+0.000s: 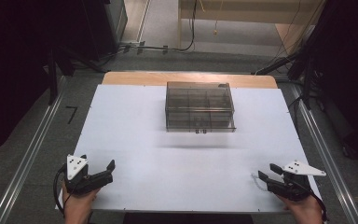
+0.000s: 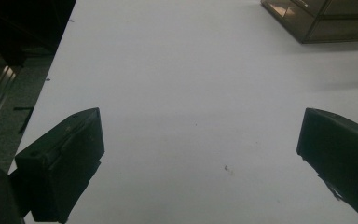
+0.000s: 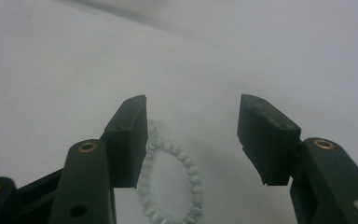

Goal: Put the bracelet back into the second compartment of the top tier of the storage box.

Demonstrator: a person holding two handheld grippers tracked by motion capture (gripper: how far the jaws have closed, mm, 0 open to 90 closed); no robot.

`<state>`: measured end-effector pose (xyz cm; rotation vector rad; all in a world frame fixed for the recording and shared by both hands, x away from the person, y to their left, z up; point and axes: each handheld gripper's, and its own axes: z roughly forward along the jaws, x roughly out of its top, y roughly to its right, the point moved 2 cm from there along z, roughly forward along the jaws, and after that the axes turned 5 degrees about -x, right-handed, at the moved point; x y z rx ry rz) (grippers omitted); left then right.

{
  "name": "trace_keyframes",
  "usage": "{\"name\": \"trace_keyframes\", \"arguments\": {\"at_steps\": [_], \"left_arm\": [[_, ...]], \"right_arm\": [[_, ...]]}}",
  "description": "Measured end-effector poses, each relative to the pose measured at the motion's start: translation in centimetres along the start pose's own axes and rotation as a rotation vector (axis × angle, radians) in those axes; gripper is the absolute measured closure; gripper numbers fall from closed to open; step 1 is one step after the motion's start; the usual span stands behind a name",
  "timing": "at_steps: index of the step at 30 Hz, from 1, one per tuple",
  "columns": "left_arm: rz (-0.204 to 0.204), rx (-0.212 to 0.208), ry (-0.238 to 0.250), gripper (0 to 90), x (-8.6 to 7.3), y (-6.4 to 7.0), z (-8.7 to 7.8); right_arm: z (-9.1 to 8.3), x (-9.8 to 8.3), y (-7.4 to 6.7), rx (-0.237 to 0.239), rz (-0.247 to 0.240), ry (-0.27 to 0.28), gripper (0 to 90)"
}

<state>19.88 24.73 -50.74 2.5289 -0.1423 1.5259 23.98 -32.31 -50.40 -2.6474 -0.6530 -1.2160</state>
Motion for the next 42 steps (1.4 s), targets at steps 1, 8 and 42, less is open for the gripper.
{"name": "trace_keyframes", "arguments": {"at_steps": [1, 8, 42], "left_arm": [[0.000, 0.000, 0.000, 1.0, 0.0, 0.0, 0.0], [-0.001, -0.001, -0.001, 1.1, 0.0, 0.0, 0.0], [-0.003, -0.004, -0.001, 1.3, 0.0, -0.1, -0.1]], "right_arm": [[0.1, 0.0, 0.0, 0.001, -0.002, -0.001, 42.9], [0.8, 0.2, -0.6, 0.023, -0.023, -0.030, 50.3], [2.3, 0.4, -1.6, 0.066, -0.087, -0.107, 82.7]]}}
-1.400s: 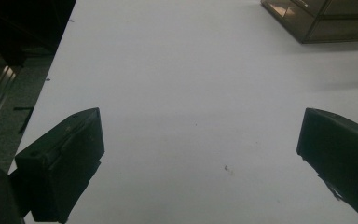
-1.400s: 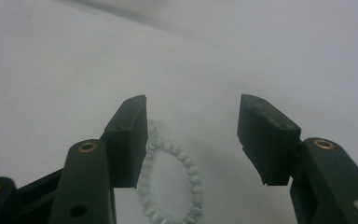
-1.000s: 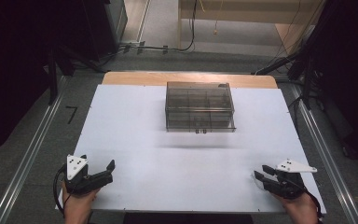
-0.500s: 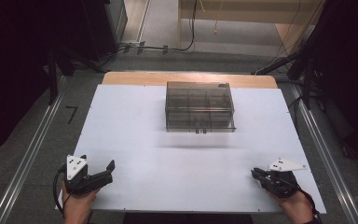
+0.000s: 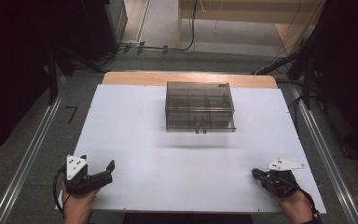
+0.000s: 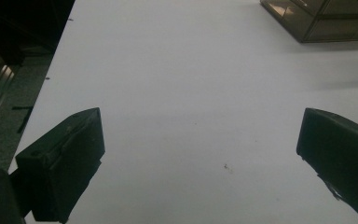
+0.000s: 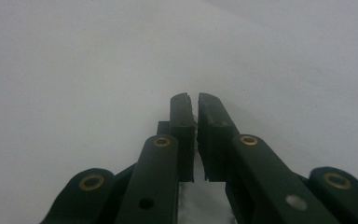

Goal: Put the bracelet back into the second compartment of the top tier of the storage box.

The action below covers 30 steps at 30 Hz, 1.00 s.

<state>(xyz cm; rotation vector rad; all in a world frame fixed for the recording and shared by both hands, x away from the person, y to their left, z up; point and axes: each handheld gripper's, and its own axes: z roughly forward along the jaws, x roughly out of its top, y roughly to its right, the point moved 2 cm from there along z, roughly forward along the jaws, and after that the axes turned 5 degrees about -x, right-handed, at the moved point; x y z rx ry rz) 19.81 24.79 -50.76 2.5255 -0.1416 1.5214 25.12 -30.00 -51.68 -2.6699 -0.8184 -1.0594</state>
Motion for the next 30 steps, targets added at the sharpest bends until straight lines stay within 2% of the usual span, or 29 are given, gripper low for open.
{"name": "trace_keyframes", "arguments": {"at_steps": [4, 15, 20, 30], "left_arm": [[0.001, 0.001, 0.000, 1.3, 0.0, 0.0, 0.0], [0.002, 0.000, 0.000, 1.3, 0.0, 0.0, 0.0], [0.002, 0.001, -0.001, 1.3, 0.0, 0.0, 0.0], [-0.001, 0.001, -0.002, 1.3, 0.0, 0.0, 0.0]], "right_arm": [[-0.3, 0.1, 0.1, -0.004, 0.006, 0.016, 83.3], [-2.1, 0.5, 0.5, 0.003, 0.051, 0.107, 83.4], [-2.8, 0.9, 0.4, 0.003, 0.056, 0.139, 83.4], [-3.5, 2.1, -0.1, 0.035, 0.055, 0.190, 83.8]]}}
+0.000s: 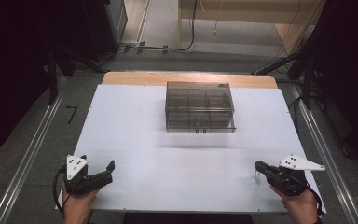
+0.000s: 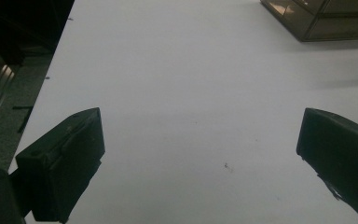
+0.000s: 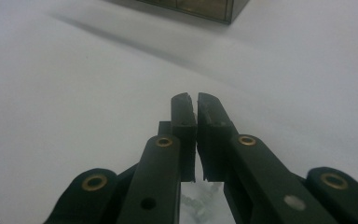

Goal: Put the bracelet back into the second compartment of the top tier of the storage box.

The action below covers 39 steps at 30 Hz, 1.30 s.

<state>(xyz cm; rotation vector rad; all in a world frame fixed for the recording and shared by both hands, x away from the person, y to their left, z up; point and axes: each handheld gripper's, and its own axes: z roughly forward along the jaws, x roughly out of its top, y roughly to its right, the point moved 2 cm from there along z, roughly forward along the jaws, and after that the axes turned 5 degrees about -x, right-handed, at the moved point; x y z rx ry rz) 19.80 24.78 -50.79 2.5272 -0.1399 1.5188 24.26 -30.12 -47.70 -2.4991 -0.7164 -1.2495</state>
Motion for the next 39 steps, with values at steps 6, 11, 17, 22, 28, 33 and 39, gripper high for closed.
{"name": "trace_keyframes", "arguments": {"at_steps": [6, 11, 17, 22, 28, 33, 39], "left_arm": [[0.001, -0.001, -0.001, 1.3, 0.0, 0.0, 0.0], [0.000, -0.001, -0.001, 1.3, 0.0, 0.0, 0.0], [0.000, -0.001, -0.002, 1.3, 0.0, 0.0, 0.0], [-0.001, -0.002, -0.002, 1.3, 0.0, -0.1, 0.0], [-0.002, -0.002, -0.003, 1.3, 0.0, -0.1, 0.0], [-0.002, -0.003, -0.003, 1.3, 0.0, -0.1, 0.0], [-0.003, -0.003, -0.004, 1.3, 0.0, -0.1, 0.0]], "right_arm": [[0.0, 1.0, -0.8, 0.024, -0.013, 0.024, 84.0], [0.2, 2.0, -1.5, 0.049, -0.026, 0.046, 84.0], [0.6, 3.6, -2.4, 0.082, -0.038, 0.073, 84.0], [1.2, 4.7, -3.3, 0.104, -0.058, 0.085, 84.0], [1.9, 6.0, -4.2, 0.129, -0.074, 0.100, 84.0], [2.4, 6.7, -4.8, 0.146, -0.082, 0.104, 84.0], [2.8, 7.4, -5.2, 0.155, -0.094, 0.112, 84.0]]}}
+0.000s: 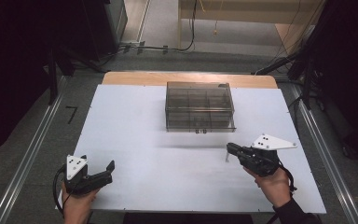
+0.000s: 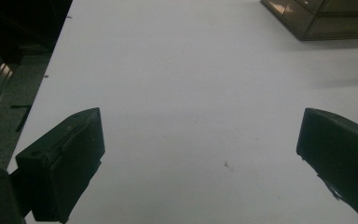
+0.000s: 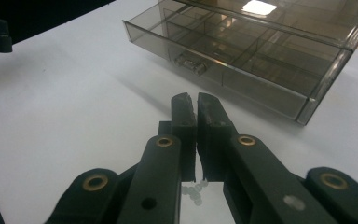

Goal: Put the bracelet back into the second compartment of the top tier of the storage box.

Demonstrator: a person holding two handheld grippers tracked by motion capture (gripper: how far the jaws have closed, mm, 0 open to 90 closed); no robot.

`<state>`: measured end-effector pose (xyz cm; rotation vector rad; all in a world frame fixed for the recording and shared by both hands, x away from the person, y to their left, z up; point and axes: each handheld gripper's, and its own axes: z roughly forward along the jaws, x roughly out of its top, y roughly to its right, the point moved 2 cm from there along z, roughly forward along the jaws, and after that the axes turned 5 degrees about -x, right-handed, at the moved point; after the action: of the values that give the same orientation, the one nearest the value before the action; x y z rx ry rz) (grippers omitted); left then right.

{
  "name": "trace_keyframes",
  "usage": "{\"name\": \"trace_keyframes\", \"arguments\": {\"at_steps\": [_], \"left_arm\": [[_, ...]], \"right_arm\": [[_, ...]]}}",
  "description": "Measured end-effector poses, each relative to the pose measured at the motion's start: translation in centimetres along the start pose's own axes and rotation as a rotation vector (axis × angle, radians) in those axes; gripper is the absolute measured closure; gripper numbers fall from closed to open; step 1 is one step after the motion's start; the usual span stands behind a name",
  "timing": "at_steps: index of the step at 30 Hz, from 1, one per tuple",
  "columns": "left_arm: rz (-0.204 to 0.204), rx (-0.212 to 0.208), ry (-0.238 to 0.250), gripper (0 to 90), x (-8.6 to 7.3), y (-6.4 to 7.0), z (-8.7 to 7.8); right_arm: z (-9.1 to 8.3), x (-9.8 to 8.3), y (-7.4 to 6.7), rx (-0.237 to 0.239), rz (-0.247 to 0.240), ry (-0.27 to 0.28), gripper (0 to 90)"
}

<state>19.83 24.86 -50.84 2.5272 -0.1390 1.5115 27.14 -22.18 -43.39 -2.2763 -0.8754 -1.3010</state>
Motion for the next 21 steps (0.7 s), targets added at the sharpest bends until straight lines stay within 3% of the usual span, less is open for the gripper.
{"name": "trace_keyframes", "arguments": {"at_steps": [21], "left_arm": [[0.002, -0.002, -0.002, 1.3, 0.0, 0.0, 0.0]], "right_arm": [[2.1, 2.7, -0.9, 0.044, -0.017, 0.025, 84.0]]}}
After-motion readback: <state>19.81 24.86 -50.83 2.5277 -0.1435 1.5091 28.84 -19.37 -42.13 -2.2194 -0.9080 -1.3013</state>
